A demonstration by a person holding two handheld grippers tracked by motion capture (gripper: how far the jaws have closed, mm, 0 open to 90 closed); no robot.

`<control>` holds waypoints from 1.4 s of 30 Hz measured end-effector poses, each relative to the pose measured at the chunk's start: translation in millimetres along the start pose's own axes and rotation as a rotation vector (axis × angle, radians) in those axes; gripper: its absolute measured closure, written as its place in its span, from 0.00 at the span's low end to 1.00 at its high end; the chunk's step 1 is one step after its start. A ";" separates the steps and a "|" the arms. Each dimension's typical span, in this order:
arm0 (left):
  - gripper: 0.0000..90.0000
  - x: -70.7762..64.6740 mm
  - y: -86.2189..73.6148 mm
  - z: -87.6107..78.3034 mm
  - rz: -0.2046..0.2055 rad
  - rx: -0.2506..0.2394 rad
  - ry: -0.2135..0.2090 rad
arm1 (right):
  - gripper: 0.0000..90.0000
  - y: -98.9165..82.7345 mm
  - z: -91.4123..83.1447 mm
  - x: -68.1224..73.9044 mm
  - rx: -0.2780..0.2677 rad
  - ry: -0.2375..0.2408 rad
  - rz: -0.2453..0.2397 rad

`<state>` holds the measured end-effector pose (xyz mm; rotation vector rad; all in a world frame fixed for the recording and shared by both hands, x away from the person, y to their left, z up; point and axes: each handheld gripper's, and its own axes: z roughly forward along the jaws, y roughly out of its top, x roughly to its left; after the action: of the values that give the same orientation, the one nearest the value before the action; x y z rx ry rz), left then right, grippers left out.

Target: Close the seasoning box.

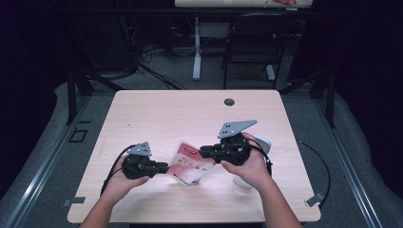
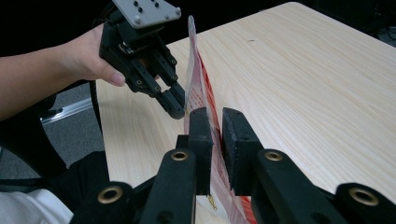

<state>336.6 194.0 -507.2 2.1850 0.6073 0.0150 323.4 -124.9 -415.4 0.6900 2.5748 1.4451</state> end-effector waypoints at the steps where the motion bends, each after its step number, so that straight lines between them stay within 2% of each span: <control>1: 0.85 -1.0 1.4 -1.6 0.005 -0.005 0.003 | 0.92 1.1 1.7 0.7 0.002 0.003 -0.001; 4: 0.85 -3.2 4.2 -3.7 0.015 -0.023 0.003 | 0.92 5.3 5.9 3.6 0.019 0.011 -0.019; 7: 0.85 -5.3 6.0 -4.1 0.031 -0.021 0.012 | 0.93 7.9 10.8 6.5 0.028 0.017 -0.030; 9: 0.90 -6.3 6.4 -4.1 0.042 -0.001 0.027 | 0.93 8.4 13.1 7.0 0.032 0.017 -0.032; 13: 0.99 -5.1 5.2 -6.7 0.044 0.001 0.049 | 0.93 8.8 14.6 7.6 0.030 0.017 -0.031; 18: 1.00 -7.8 5.6 -6.2 0.063 0.012 0.076 | 0.93 9.9 16.9 8.7 0.032 0.018 -0.037; 22: 1.00 -8.4 5.2 -7.4 0.067 0.019 0.077 | 0.90 11.5 17.3 9.9 0.028 0.012 -0.036; 26: 1.00 -7.8 2.4 -7.4 0.067 0.017 0.087 | 0.88 15.2 13.3 11.8 -0.003 0.008 -0.034; 29: 1.00 -6.6 -0.7 -8.1 0.074 0.033 0.102 | 0.86 18.2 9.4 13.4 -0.018 0.004 -0.035; 35: 1.00 -4.5 -11.6 -9.3 0.059 0.047 0.108 | 0.81 20.6 0.2 17.8 -0.050 -0.008 -0.038; 40: 1.00 -2.9 -21.4 -7.3 0.041 0.068 0.100 | 0.75 18.3 -5.4 18.4 -0.092 -0.019 -0.029; 42: 1.00 -2.1 -23.4 -8.1 0.033 0.061 0.084 | 0.73 16.3 -7.3 17.9 -0.117 -0.002 -0.012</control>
<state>323.2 211.2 -519.0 2.2628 0.6266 0.1071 310.6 -115.6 -395.7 0.6587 2.4647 1.5748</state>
